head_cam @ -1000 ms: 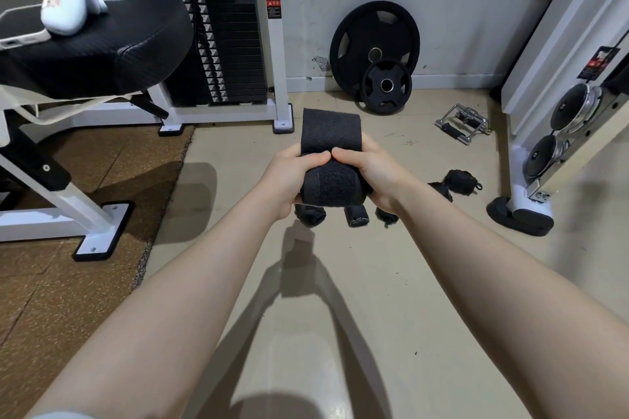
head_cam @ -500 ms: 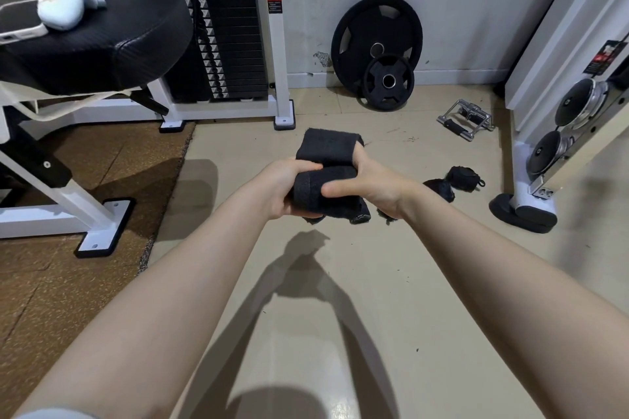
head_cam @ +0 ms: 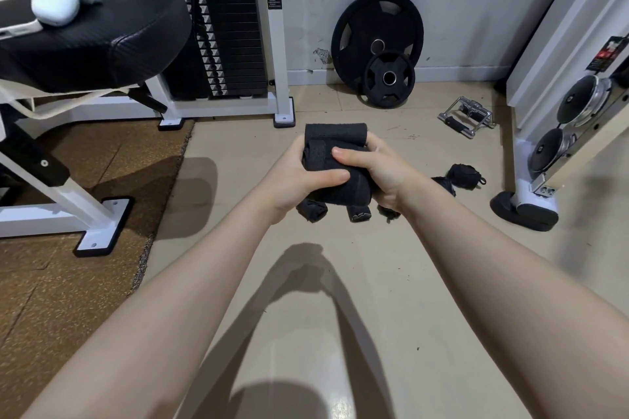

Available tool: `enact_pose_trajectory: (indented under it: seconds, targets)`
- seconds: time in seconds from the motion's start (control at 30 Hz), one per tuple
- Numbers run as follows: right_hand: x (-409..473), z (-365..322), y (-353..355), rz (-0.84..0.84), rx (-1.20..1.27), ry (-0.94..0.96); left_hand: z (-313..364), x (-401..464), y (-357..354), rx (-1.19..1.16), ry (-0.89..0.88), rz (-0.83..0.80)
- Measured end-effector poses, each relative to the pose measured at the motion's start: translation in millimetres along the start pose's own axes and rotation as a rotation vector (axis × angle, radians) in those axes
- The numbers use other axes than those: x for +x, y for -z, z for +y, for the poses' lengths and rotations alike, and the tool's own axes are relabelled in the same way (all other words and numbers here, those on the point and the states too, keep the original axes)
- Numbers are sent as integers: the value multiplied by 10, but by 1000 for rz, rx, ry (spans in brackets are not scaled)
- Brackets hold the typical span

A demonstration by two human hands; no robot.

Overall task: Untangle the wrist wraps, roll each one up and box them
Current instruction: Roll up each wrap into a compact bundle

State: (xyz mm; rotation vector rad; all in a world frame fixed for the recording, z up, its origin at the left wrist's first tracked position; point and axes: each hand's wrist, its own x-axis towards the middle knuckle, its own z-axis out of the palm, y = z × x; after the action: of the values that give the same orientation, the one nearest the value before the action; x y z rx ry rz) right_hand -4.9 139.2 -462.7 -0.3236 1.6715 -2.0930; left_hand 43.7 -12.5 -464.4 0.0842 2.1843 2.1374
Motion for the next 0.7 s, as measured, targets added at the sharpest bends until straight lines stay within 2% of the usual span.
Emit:
enact_pose_trajectory:
  seconds: [0.1, 0.2, 0.3, 0.4, 0.53, 0.6, 0.7]
  targets:
    - [-8, -2, 37, 8, -42, 4, -80, 7, -11, 25, -51, 58]
    - [-26, -21, 105, -14, -132, -53, -110, 9, 16, 163, -76, 59]
    - [-15, 16, 158, -31, -40, -170, -82, 12, 28, 249, -62, 8]
    - [-4, 27, 138, 38, 101, -279, -69, 29, -25, 299, -36, -23]
    - [74, 35, -19, 142, 72, -78, -114, 89, 5, 165, -17, 146]
    - [91, 32, -60, 141, 51, -21, -143, 97, 2, 79, -6, 169]
    - [62, 68, -57, 106, -131, 24, -136, 94, -10, 8, 73, 217]
